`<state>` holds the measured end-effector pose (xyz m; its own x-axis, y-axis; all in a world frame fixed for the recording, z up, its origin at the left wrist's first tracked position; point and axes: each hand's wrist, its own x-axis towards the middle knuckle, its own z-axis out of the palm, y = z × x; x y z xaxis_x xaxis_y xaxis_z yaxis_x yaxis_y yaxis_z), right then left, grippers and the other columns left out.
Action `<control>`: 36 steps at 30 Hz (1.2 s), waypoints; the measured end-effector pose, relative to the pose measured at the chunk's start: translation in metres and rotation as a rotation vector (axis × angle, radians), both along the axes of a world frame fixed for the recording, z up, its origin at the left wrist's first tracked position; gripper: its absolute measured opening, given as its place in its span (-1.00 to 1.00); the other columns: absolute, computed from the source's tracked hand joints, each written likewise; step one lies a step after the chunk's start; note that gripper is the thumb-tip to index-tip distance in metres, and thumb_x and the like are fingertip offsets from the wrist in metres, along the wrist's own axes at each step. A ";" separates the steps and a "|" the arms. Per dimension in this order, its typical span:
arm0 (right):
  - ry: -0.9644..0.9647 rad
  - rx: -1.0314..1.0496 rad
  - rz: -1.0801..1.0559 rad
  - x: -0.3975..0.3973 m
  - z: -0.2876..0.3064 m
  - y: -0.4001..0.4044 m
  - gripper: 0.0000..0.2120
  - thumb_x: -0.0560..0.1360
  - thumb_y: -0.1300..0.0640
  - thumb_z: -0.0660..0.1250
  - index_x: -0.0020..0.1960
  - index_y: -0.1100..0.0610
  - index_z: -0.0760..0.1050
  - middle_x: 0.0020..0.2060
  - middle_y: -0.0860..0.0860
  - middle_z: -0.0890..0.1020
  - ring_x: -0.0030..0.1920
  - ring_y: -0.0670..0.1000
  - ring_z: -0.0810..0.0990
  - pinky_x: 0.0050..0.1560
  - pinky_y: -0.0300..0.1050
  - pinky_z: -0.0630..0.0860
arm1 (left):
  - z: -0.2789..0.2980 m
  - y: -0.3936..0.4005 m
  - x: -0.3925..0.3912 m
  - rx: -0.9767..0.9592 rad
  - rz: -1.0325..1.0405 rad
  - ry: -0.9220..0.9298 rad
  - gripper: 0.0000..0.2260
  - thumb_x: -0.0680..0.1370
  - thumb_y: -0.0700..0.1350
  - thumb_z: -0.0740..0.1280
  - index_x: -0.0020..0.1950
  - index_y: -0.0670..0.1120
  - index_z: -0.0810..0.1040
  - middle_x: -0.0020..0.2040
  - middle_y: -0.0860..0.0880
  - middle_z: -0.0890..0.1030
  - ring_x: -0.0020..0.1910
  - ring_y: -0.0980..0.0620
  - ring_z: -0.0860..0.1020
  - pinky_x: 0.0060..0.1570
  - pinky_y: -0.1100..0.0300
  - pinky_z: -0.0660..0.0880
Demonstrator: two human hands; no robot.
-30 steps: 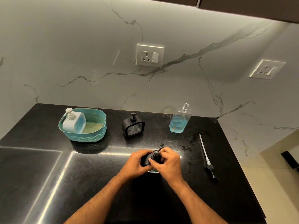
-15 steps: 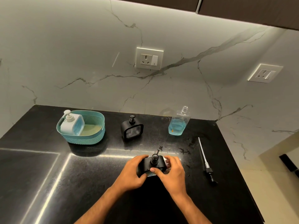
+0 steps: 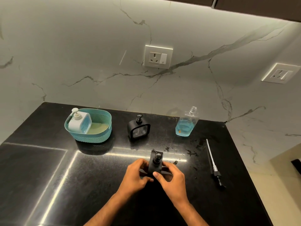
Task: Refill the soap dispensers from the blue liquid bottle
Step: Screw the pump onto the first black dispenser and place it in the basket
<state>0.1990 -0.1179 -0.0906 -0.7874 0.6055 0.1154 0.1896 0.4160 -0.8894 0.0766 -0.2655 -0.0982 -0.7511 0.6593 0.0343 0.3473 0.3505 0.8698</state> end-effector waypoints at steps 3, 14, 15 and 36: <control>0.007 0.019 -0.022 -0.003 0.002 -0.005 -0.58 0.34 0.05 0.65 0.13 -0.18 0.63 0.04 -0.30 0.66 0.05 -0.22 0.67 0.02 -0.40 0.56 | 0.000 0.001 0.004 0.013 0.023 -0.032 -0.66 0.31 -0.13 0.63 -0.03 -0.04 0.58 -0.09 0.11 0.66 -0.08 0.12 0.65 -0.05 0.08 0.63; 0.093 0.013 0.118 -0.057 0.034 -0.027 -0.47 0.27 0.17 0.70 0.13 -0.18 0.60 0.01 -0.23 0.67 0.07 -0.13 0.69 0.09 -0.02 0.68 | 0.040 -0.030 -0.029 0.101 0.181 -0.080 -0.74 0.35 -0.29 0.59 -0.05 -0.12 0.63 -0.15 0.02 0.71 -0.12 0.04 0.71 -0.01 -0.06 0.65; 0.113 0.002 0.151 -0.068 0.045 -0.031 -0.46 0.26 0.12 0.71 0.14 -0.18 0.59 0.02 -0.22 0.67 0.08 -0.13 0.68 0.08 -0.06 0.68 | 0.049 -0.037 -0.038 0.111 0.205 -0.062 -0.74 0.34 -0.28 0.61 -0.06 -0.10 0.63 -0.17 0.03 0.71 -0.13 0.06 0.70 -0.01 -0.03 0.65; -0.072 0.179 0.640 -0.327 0.115 -0.070 0.03 0.11 -0.05 0.76 0.49 0.06 0.41 0.23 -0.03 0.44 0.13 0.00 0.61 0.12 -0.09 0.66 | 0.104 -0.132 -0.226 0.000 0.419 0.101 -0.73 0.39 -0.39 0.59 0.03 -0.23 0.65 -0.11 -0.02 0.69 -0.13 0.17 0.64 -0.09 0.43 0.57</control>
<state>-0.1278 -0.1875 0.0249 -0.9945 -0.0074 0.1045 -0.0875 0.6063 -0.7904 -0.1496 -0.3978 0.0060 -0.9469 0.2977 0.1214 0.2583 0.4795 0.8386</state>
